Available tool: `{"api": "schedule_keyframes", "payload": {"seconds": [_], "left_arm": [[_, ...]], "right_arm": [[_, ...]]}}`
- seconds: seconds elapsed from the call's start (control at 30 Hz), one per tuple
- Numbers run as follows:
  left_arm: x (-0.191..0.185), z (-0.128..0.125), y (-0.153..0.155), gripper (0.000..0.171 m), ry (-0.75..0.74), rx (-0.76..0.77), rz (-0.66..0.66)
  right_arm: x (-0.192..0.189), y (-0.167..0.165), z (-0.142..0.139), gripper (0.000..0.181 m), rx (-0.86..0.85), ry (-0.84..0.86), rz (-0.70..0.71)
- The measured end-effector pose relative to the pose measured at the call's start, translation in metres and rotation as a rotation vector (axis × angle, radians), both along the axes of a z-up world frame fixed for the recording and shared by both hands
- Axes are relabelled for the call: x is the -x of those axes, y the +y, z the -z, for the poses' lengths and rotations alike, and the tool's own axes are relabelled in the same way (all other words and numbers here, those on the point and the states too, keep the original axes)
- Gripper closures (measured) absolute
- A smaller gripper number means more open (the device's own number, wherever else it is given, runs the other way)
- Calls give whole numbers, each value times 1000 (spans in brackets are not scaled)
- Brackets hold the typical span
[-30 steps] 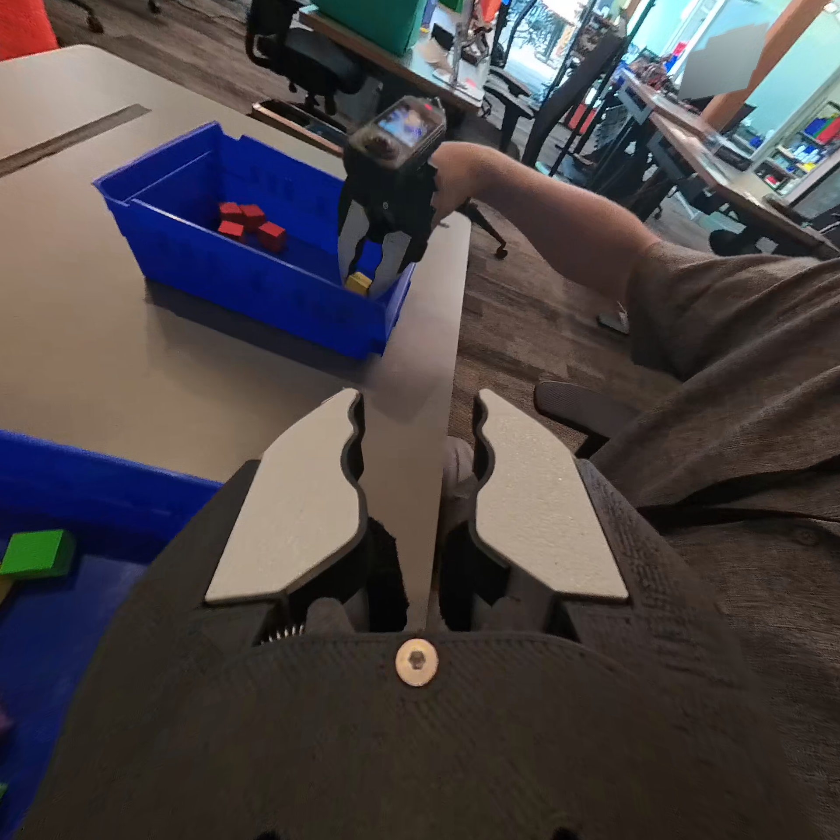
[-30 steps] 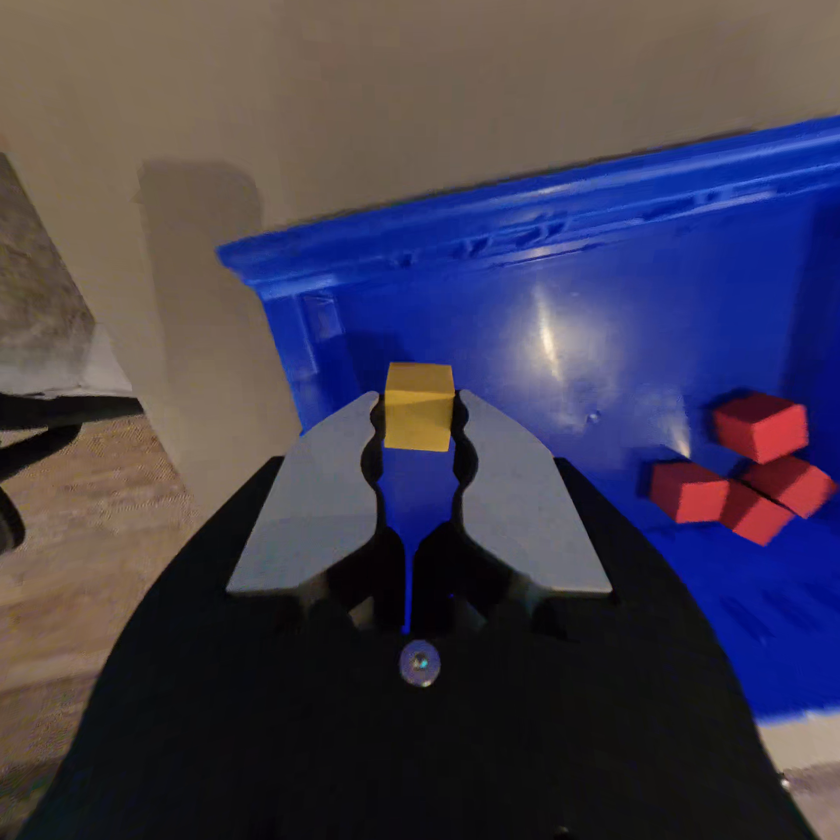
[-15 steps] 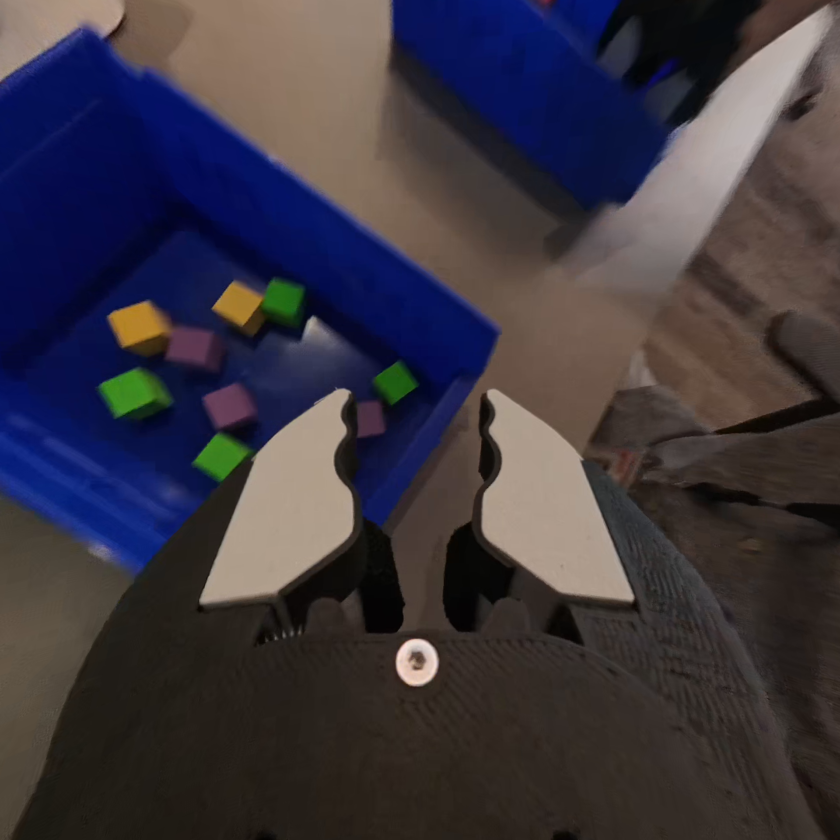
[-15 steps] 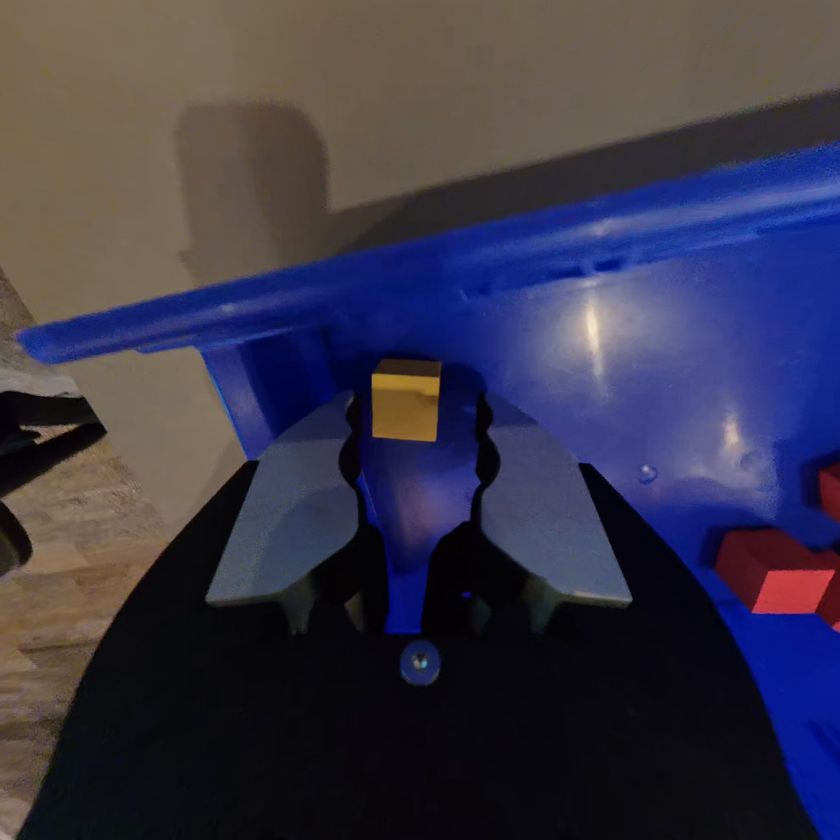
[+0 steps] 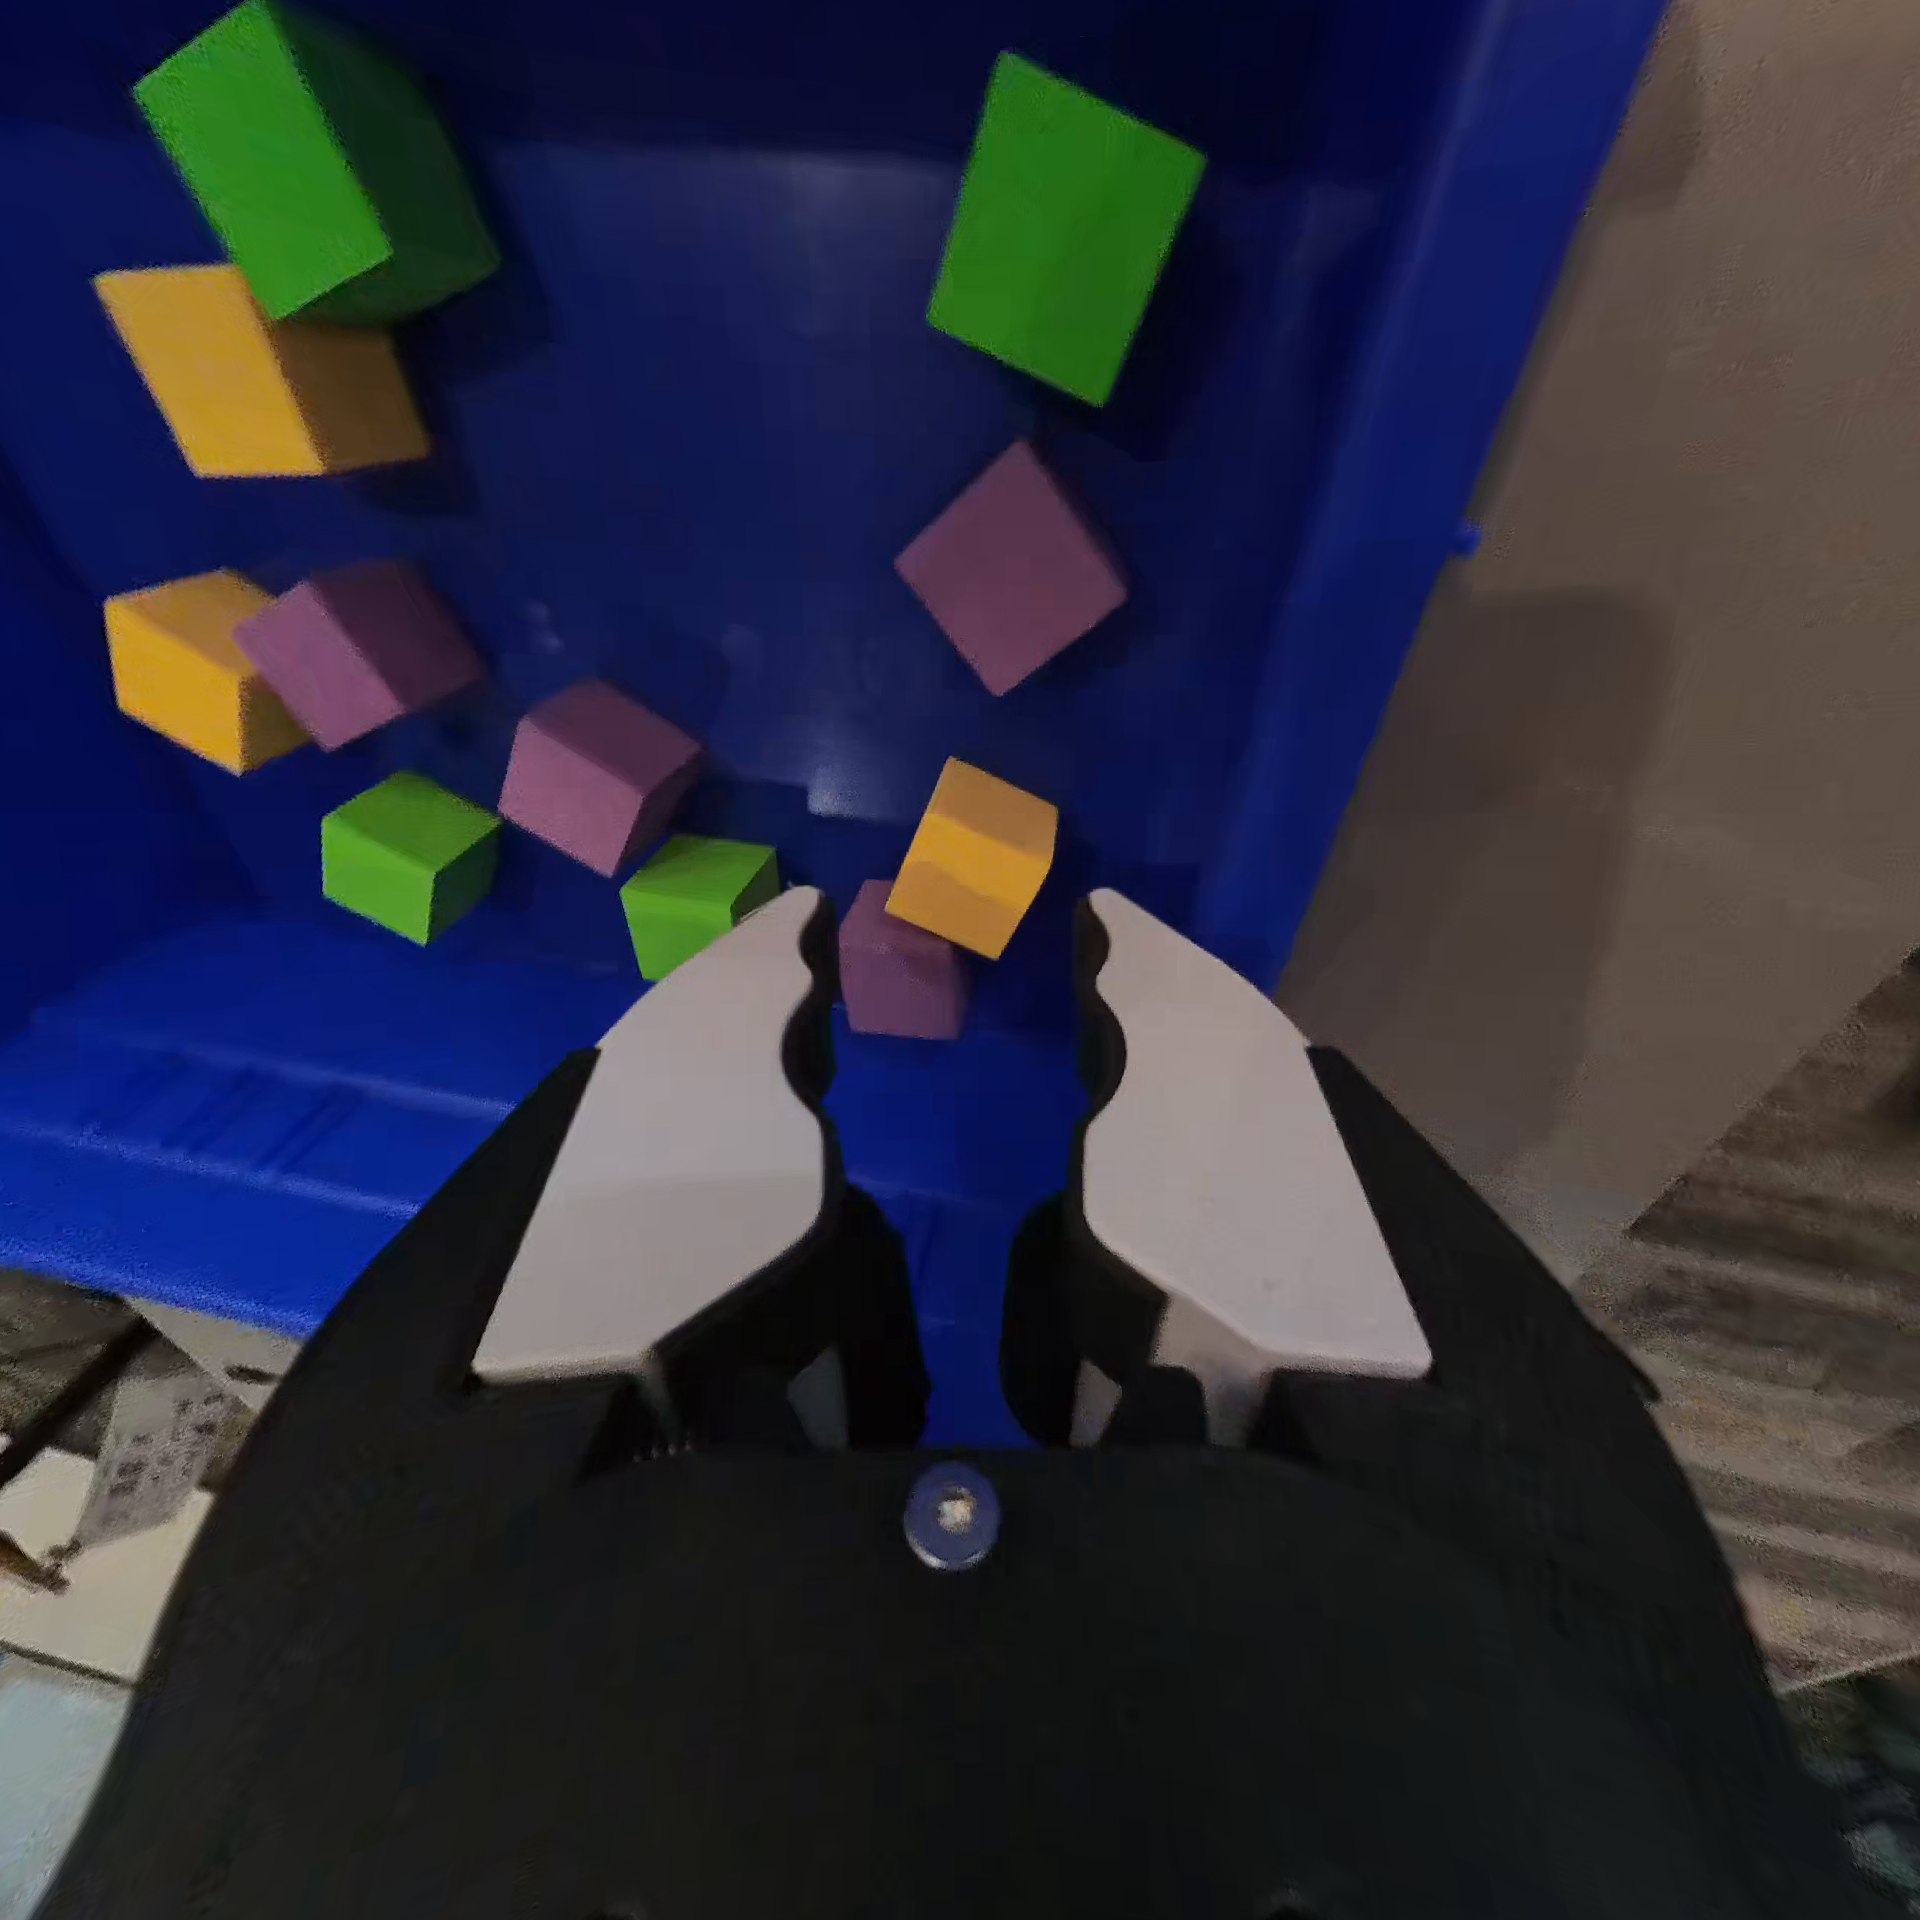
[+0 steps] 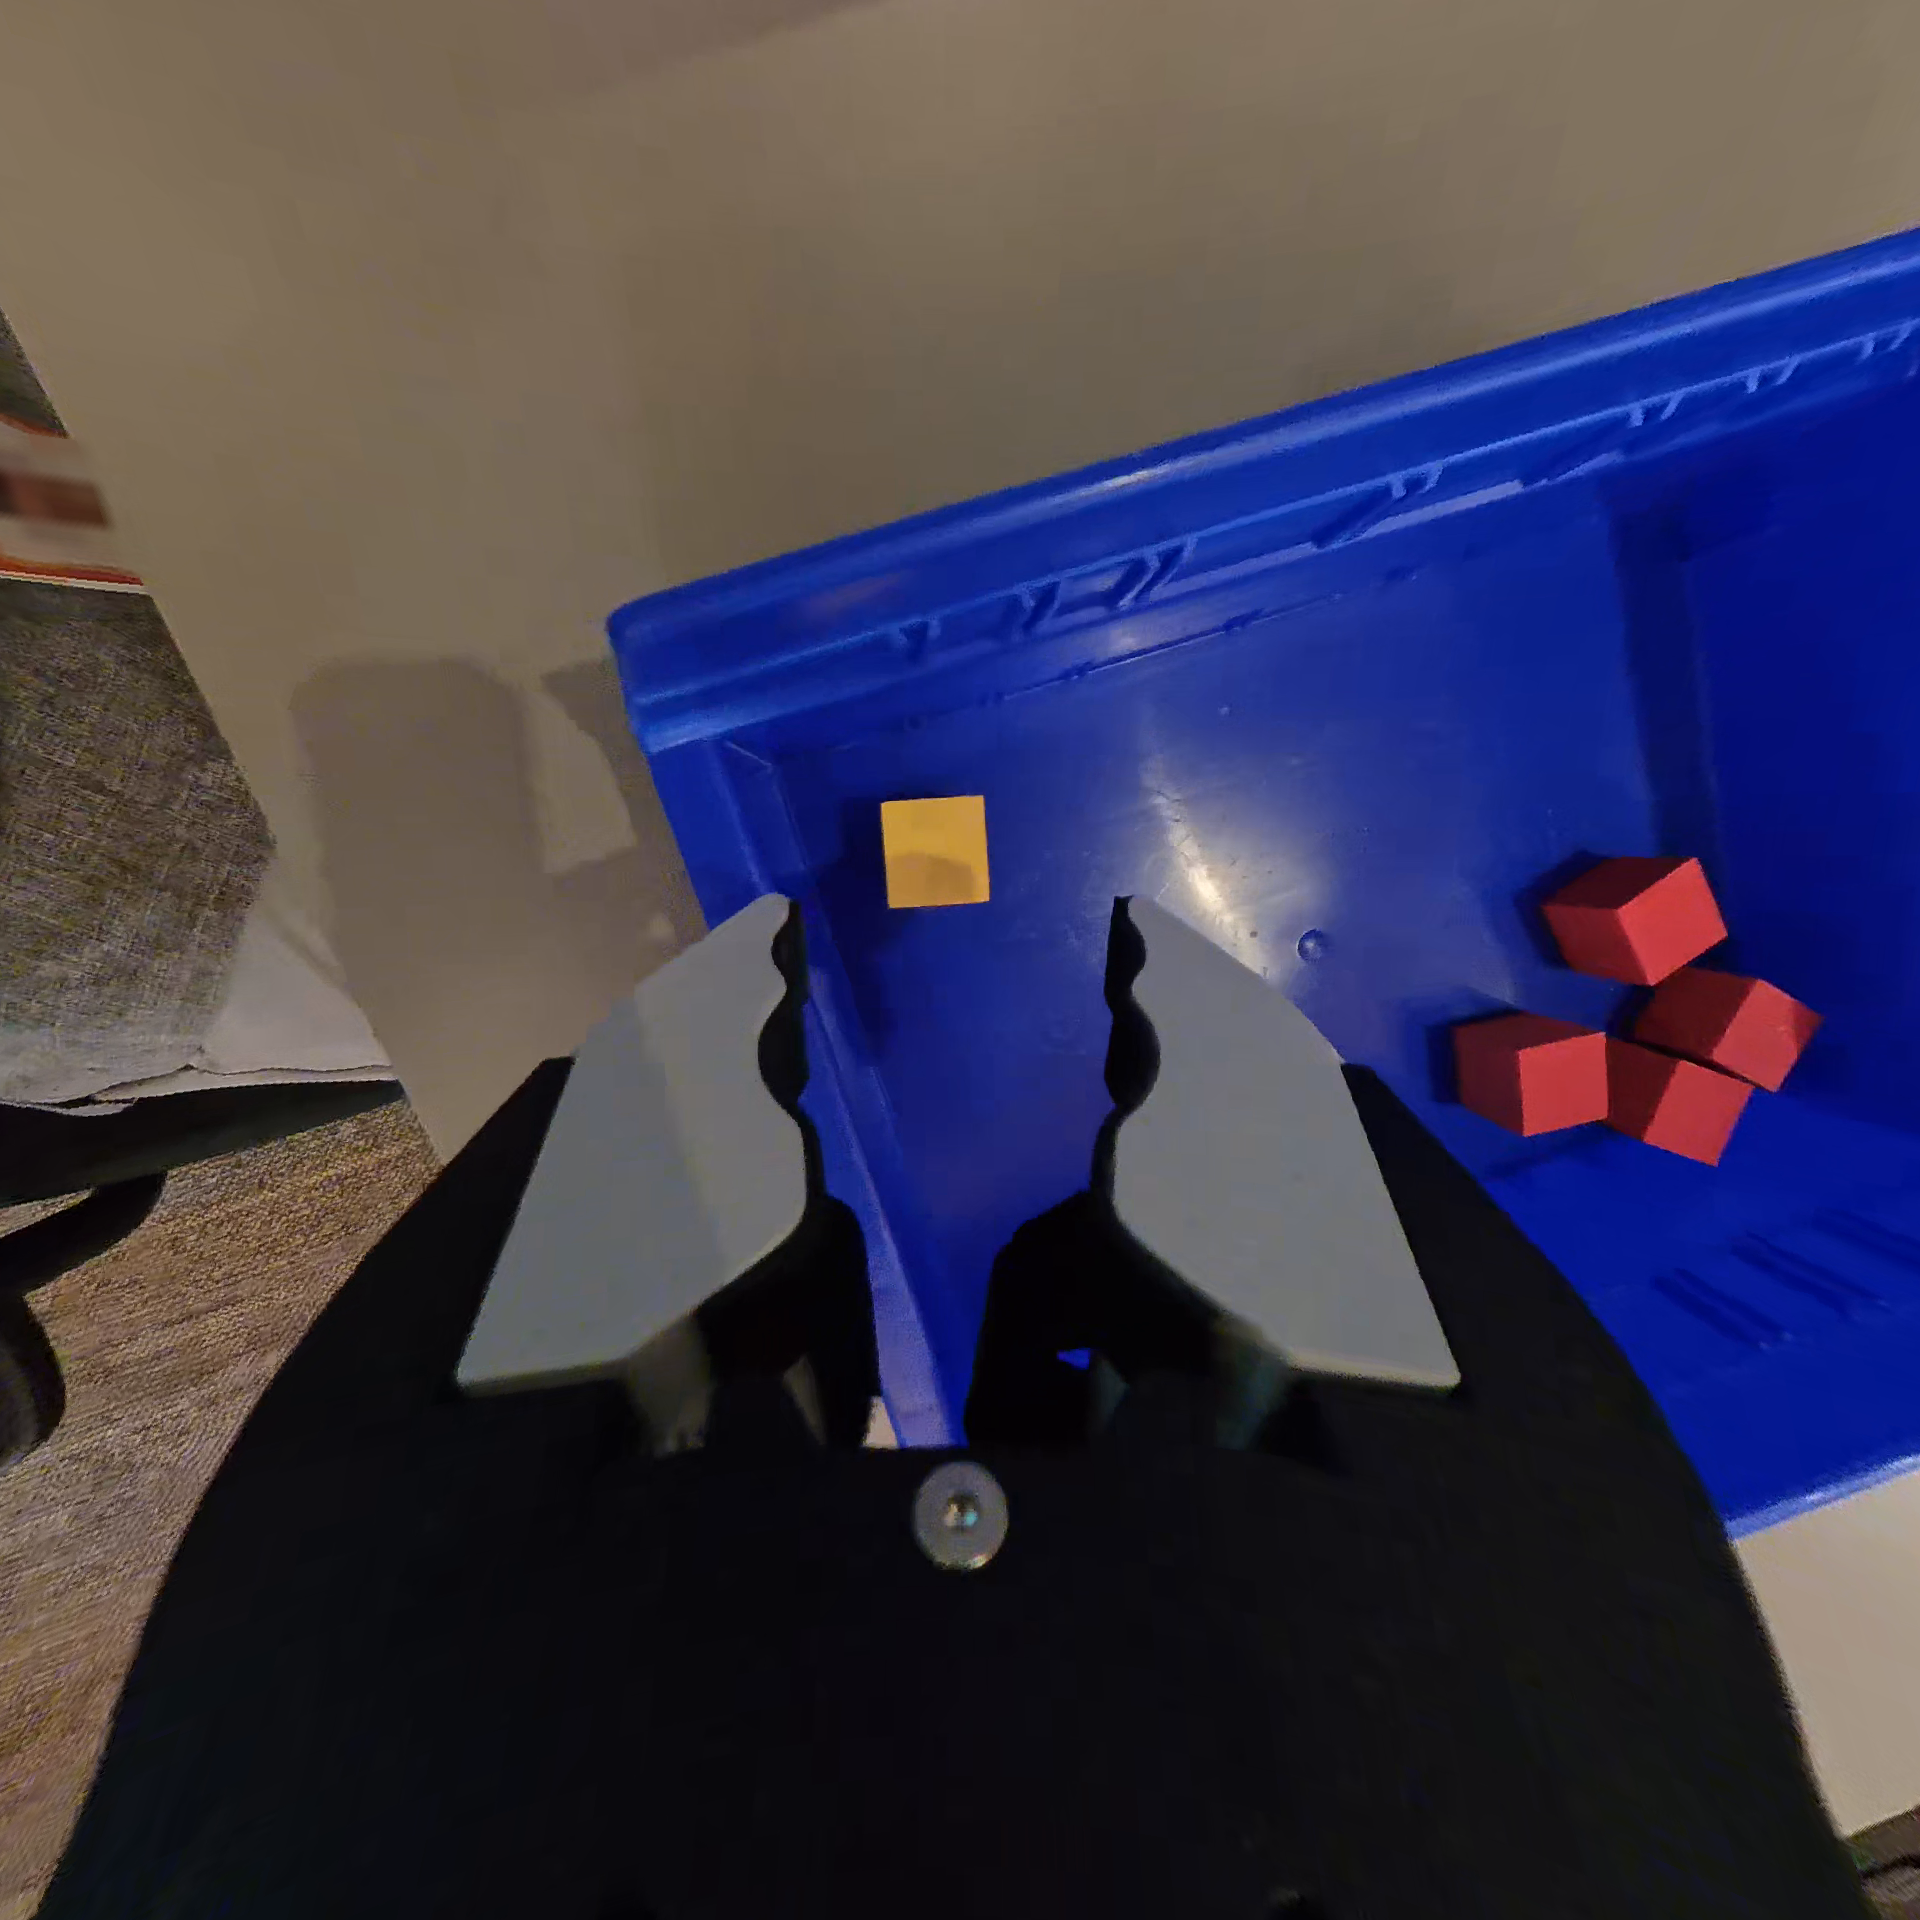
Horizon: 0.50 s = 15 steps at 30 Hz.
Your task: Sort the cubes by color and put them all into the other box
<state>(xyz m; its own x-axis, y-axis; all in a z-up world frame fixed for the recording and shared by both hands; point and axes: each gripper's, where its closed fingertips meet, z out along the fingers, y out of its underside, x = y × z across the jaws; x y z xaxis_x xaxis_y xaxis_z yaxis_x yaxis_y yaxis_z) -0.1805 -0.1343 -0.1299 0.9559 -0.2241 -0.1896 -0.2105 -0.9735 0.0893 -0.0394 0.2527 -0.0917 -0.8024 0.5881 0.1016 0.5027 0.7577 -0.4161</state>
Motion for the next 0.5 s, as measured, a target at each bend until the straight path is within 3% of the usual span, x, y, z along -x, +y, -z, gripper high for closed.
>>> {"api": "schedule_keyframes", "payload": {"seconds": [0.4,0.5], "left_arm": [[4,31,-11,138,-123,184,90],[9,26,-4,140,-111,136,60]], "right_arm": [[-3,-14,-16,132,28,97,-9],[-5,-21,-30,134,30,162,-13]]}}
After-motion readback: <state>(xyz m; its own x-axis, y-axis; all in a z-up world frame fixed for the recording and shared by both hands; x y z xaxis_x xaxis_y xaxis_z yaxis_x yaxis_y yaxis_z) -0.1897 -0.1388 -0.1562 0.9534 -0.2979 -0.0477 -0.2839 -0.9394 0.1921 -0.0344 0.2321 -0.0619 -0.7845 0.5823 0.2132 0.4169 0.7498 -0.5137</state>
